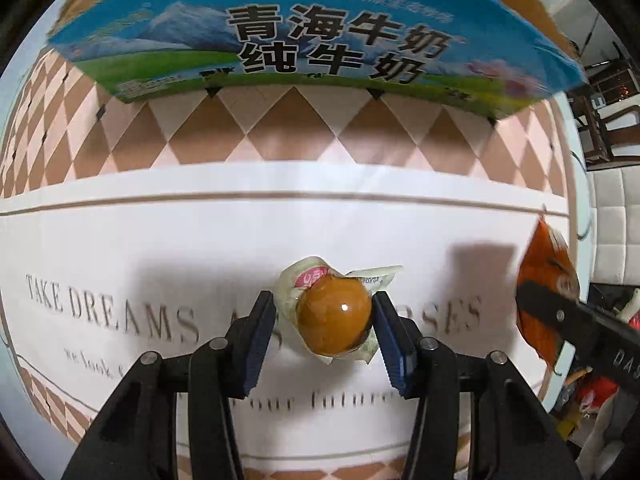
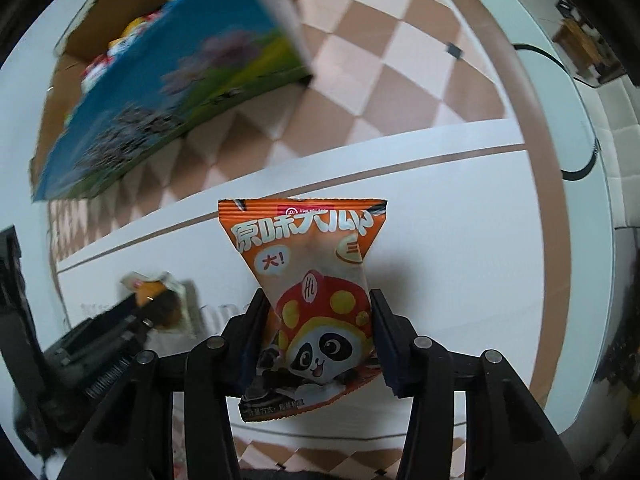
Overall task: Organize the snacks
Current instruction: 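Carry both snacks into the box and open both tools to release them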
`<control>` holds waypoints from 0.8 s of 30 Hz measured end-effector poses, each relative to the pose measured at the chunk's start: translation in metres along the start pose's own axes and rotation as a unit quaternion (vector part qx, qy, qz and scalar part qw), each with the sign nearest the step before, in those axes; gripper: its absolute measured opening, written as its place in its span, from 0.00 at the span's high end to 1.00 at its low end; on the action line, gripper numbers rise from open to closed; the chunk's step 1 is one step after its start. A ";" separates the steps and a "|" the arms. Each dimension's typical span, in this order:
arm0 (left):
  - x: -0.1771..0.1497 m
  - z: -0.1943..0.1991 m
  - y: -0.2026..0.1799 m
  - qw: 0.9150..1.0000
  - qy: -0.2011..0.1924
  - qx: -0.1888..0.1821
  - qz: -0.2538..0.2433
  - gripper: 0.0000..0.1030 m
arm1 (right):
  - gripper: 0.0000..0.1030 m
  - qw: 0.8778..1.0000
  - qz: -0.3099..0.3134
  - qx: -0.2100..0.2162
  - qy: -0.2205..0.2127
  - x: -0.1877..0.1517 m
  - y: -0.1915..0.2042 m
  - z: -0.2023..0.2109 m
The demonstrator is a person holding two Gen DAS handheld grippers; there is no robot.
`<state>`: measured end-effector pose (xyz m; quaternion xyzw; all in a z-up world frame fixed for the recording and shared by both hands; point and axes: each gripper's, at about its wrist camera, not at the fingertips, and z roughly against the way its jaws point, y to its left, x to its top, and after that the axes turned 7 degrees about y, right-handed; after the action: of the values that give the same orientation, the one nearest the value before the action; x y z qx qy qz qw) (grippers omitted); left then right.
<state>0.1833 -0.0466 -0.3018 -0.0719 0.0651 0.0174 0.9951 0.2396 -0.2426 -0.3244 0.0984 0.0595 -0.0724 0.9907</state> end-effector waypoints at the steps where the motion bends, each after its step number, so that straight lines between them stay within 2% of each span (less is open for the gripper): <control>1: -0.005 0.007 -0.002 1.000 -0.003 -0.007 -0.003 0.55 | 0.51 1.000 0.006 0.005 -0.002 0.000 0.007 0.005; 3: -0.013 0.028 -0.002 1.000 -0.014 -0.019 -0.009 0.55 | 0.51 1.000 0.020 0.013 -0.010 -0.002 0.018 0.017; 6: -0.016 0.076 0.001 0.998 -0.052 -0.040 -0.015 0.55 | 0.51 0.998 0.040 0.033 -0.028 -0.002 0.035 0.046; 10: 0.001 0.144 0.009 0.992 -0.103 -0.067 -0.018 0.55 | 0.51 0.995 0.063 0.060 -0.057 0.004 0.058 0.100; 14: 0.046 0.192 0.013 0.987 -0.131 -0.089 -0.011 0.55 | 0.51 0.989 0.078 0.088 -0.085 0.036 0.078 0.156; 16: 0.082 0.204 0.016 0.987 -0.139 -0.083 -0.013 0.55 | 0.51 0.988 0.083 0.091 -0.094 0.050 0.083 0.176; 20: 0.144 0.211 0.034 0.988 -0.142 -0.065 0.000 0.55 | 0.51 0.986 0.081 0.095 -0.108 0.097 0.098 0.195; 24: 0.202 0.202 0.058 0.991 -0.123 -0.052 0.016 0.55 | 0.51 0.988 0.081 0.084 -0.103 0.153 0.118 0.191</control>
<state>0.4061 0.0455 -0.1382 -0.1202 -0.0576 0.0452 0.9901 0.4280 -0.1875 -0.1370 0.1782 -0.0576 -0.0069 0.9823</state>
